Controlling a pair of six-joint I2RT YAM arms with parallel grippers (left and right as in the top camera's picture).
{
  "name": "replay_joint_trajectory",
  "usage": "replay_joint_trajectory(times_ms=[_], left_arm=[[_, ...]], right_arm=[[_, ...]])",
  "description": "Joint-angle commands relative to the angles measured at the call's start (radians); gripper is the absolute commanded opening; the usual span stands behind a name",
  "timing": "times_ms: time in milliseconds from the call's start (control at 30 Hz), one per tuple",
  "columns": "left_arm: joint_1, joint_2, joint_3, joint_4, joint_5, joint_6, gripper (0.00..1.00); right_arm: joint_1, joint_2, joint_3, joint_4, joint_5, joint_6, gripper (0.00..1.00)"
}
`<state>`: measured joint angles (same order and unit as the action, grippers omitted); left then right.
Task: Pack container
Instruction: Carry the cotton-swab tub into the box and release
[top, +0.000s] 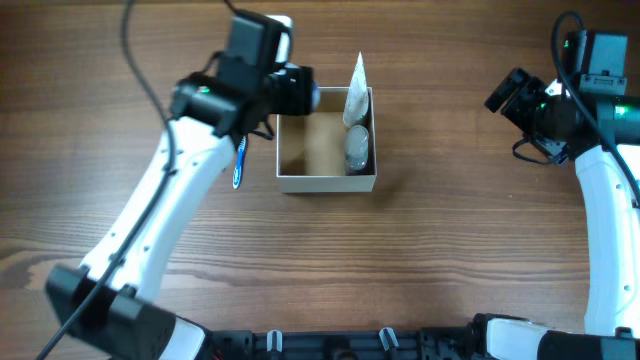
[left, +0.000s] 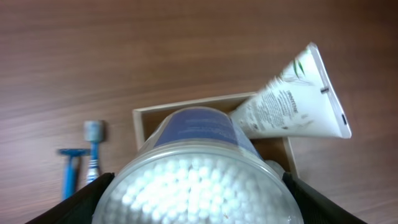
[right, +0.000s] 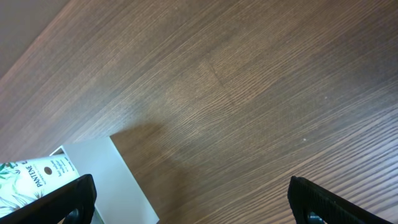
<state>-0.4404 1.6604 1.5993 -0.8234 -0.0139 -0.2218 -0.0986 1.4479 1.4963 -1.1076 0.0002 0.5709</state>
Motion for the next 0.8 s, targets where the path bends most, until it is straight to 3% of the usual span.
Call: replay_joint_trajectory(times_ms=[0,367,533,633,700,767], left_arm=[[-0.045,0.098,0.003,0.005,-0.021,0.000,0.64],[-0.070,0.329,0.003,0.045,-0.086,-0.002,0.66],[-0.070,0.338,0.003,0.078,-0.089,0.006,0.82],[-0.070,0.330,0.006,0.093,-0.089,0.006,0.83],[-0.070,0.314,0.015,0.087,-0.089,0.006,0.99],[-0.070,0.277,0.030,0.080,-0.089,0.006,1.00]], right_arm=[[-0.003,0.005,0.002,0.000,-0.002,-0.018,1.00],[-0.003,0.005,0.002,0.000,-0.002,-0.018,1.00],[-0.003,0.005,0.002,0.000,-0.002,-0.018,1.00],[-0.003,0.005,0.002,0.000,-0.002,-0.018,1.00],[-0.003,0.005,0.002,0.000,-0.002,-0.018,1.00],[-0.003,0.005,0.002,0.000,-0.002,-0.018,1.00]])
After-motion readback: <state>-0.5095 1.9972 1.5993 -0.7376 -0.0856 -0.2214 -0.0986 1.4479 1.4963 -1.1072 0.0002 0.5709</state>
